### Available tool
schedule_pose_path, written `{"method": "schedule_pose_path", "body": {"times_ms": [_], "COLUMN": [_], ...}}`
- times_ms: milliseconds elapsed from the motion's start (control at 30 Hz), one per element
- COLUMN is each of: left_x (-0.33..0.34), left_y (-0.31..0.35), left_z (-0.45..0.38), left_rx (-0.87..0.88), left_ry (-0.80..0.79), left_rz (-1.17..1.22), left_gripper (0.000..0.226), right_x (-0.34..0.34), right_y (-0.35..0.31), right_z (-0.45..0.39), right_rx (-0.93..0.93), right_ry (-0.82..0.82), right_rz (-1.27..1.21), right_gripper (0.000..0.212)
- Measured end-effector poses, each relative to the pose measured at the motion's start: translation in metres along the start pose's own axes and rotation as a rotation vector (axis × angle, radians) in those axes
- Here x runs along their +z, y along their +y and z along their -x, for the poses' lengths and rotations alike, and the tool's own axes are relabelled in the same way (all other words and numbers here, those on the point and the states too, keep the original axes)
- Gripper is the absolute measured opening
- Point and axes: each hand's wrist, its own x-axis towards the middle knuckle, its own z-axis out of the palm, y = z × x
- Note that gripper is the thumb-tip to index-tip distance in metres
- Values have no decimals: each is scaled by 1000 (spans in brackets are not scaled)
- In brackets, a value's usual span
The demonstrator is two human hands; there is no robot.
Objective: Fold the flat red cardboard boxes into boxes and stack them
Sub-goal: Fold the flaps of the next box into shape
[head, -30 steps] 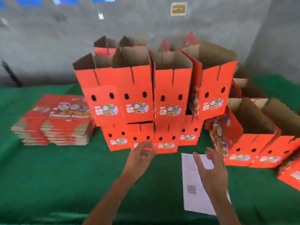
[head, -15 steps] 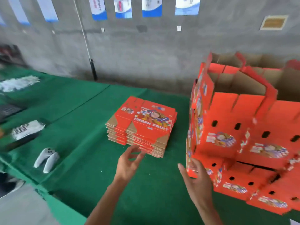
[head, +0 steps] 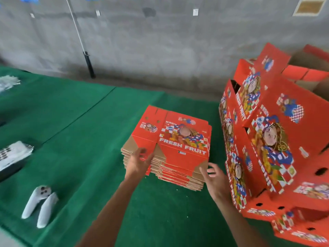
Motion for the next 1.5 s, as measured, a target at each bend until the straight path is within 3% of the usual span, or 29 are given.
{"method": "schedule_pose_path", "body": {"times_ms": [167,333,633,867,1033,1200,1267,1400,1500], "left_x": [1,8,23,29,24,-4,-19,-54,-77], "left_y": [-9,-18,-5,13,26,49,59,83,100], "left_z": [-46,-65,-68,-73,-72,-64,-57,-37,-7], "left_rx": [-9,-18,-10,60,118,198,198,178,265], "left_ry": [5,-70,-223,-245,-188,-9,66,271,354], "left_rz": [-554,-718,-940,-1065,-921,-723,-602,-357,-210], "left_gripper": [88,108,107,72,58,33,26,33,37], "right_x": [22,39,49,50,43,26,15,-18,-44], "right_y": [-4,1,-5,-3,-4,-29,-43,-85,-106], "right_z": [-43,-58,-61,-55,-48,-39,-33,-21,-2], "right_rx": [140,260,384,337,202,20,-53,-194,-286], "right_ry": [-24,-46,-1,33,147,167,213,262,225], "right_rz": [161,256,276,231,58,-375,-418,-446,-401], "right_gripper": [54,62,48,52,68,58,55,40,45]}}
